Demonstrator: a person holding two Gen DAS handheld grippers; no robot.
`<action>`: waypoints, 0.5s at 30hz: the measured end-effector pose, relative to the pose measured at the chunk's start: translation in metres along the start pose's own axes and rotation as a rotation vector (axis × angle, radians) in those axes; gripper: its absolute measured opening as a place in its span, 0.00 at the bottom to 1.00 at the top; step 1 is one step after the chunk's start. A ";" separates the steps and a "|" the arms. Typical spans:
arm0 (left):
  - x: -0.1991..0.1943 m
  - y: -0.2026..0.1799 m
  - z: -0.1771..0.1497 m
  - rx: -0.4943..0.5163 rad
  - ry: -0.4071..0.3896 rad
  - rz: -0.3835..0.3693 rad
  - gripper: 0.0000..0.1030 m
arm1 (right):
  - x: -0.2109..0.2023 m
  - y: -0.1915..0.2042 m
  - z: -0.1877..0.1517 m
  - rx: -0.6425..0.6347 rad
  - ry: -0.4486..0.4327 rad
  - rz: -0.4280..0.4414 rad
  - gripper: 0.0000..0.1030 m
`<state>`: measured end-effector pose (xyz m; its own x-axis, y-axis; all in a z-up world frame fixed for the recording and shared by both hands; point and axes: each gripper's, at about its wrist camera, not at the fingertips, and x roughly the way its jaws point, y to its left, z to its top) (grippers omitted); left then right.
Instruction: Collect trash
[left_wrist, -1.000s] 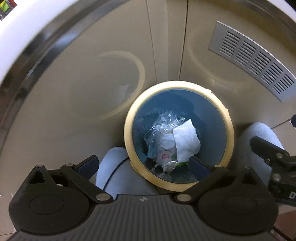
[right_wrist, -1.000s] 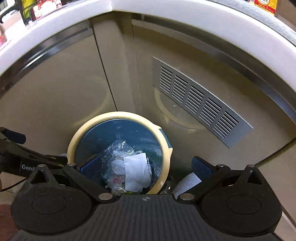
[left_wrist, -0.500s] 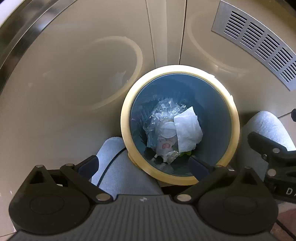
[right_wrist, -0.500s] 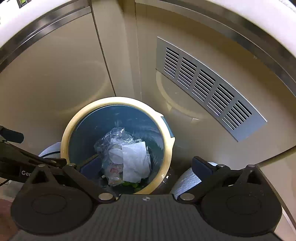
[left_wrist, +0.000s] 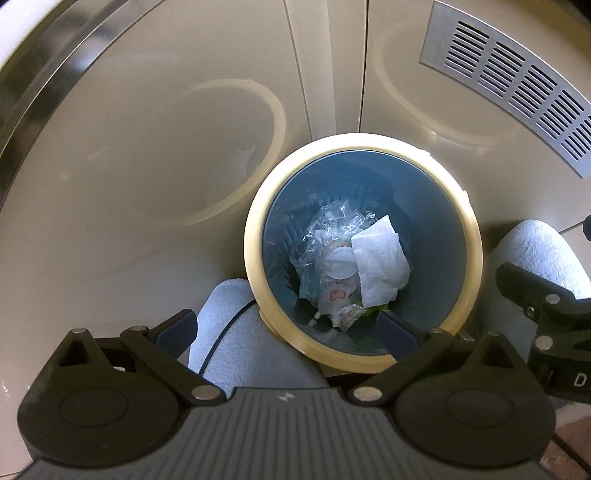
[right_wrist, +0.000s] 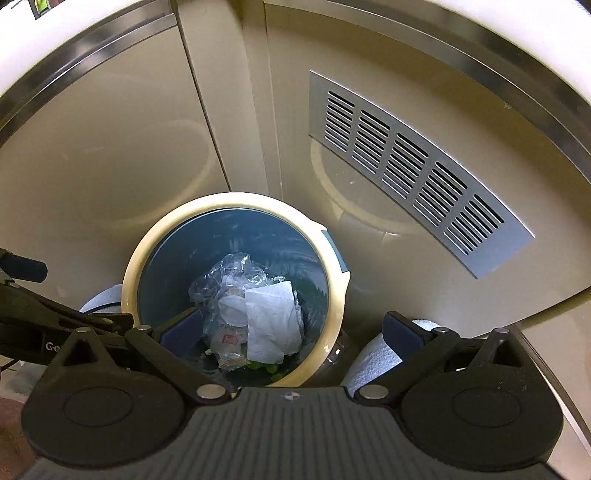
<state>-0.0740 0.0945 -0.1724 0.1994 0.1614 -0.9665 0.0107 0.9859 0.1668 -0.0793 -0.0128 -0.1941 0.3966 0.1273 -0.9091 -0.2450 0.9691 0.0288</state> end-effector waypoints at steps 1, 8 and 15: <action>-0.001 0.000 0.000 0.001 -0.002 0.001 1.00 | -0.001 0.000 0.000 0.000 -0.001 0.000 1.00; -0.003 0.000 0.000 0.004 -0.006 0.005 1.00 | -0.002 -0.001 0.000 0.001 -0.008 0.001 1.00; -0.003 0.002 0.000 0.004 -0.010 0.008 1.00 | -0.003 0.000 0.001 0.000 -0.012 0.000 1.00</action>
<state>-0.0751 0.0962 -0.1688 0.2089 0.1691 -0.9632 0.0128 0.9844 0.1756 -0.0801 -0.0131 -0.1909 0.4072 0.1304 -0.9040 -0.2452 0.9690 0.0293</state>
